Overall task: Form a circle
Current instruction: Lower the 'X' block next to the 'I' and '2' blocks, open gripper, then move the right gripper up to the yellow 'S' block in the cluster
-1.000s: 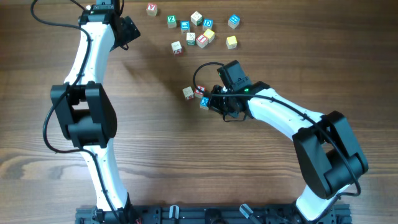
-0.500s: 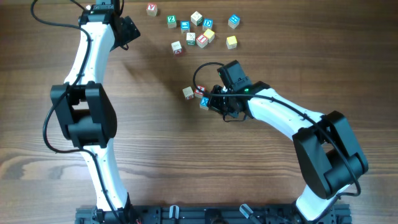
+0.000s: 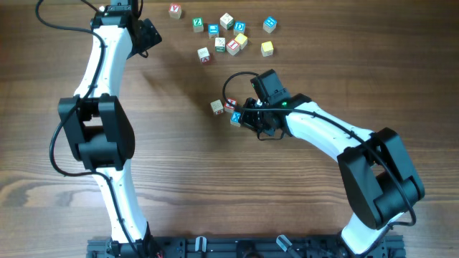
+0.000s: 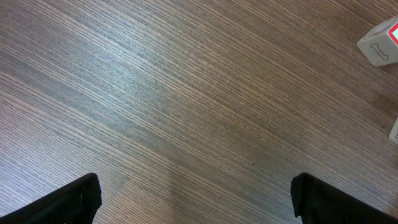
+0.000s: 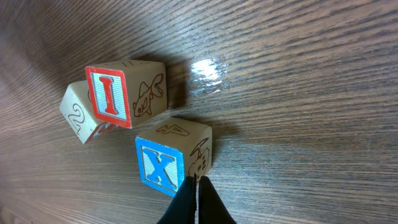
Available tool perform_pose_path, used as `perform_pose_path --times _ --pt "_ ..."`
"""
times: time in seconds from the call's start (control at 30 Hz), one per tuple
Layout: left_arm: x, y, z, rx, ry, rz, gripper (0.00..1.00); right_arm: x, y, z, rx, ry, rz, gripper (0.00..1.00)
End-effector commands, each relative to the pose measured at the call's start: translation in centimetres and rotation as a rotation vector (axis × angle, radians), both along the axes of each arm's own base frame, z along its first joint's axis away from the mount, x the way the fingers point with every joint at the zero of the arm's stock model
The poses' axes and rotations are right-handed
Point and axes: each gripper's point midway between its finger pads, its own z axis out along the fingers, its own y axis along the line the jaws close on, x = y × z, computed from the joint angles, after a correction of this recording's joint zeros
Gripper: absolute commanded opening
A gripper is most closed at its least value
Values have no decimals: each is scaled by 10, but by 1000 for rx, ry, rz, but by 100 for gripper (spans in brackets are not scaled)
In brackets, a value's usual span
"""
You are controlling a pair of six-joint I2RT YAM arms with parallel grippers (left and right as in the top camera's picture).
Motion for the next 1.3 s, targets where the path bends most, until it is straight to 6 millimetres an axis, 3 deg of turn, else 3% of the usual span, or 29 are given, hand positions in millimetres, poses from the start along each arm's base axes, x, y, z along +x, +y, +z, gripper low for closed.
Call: perform_pose_path --times 0.0,0.13,0.4,0.57,0.93,1.0,1.1,1.27 --pt "4 3 7 -2 -23 15 100 -4 -1 -10 2 31 -4 4" --pt "4 3 7 -2 -23 15 100 6 -18 -13 -63 -1 -45 4" --pt "4 3 7 -2 -23 15 100 4 -26 -17 -89 18 -60 4" --pt "4 3 7 -2 -23 15 100 -9 -15 -17 -60 57 -18 4" --pt "4 3 7 -2 -23 15 100 -10 -11 -16 -67 36 20 4" --pt "4 3 7 -2 -23 15 100 -7 -13 -9 -73 11 24 4" --pt "4 3 7 -2 -23 15 100 4 -19 17 -77 -61 52 4" --pt "4 3 7 -2 -23 15 100 27 -49 94 -127 -140 131 4"
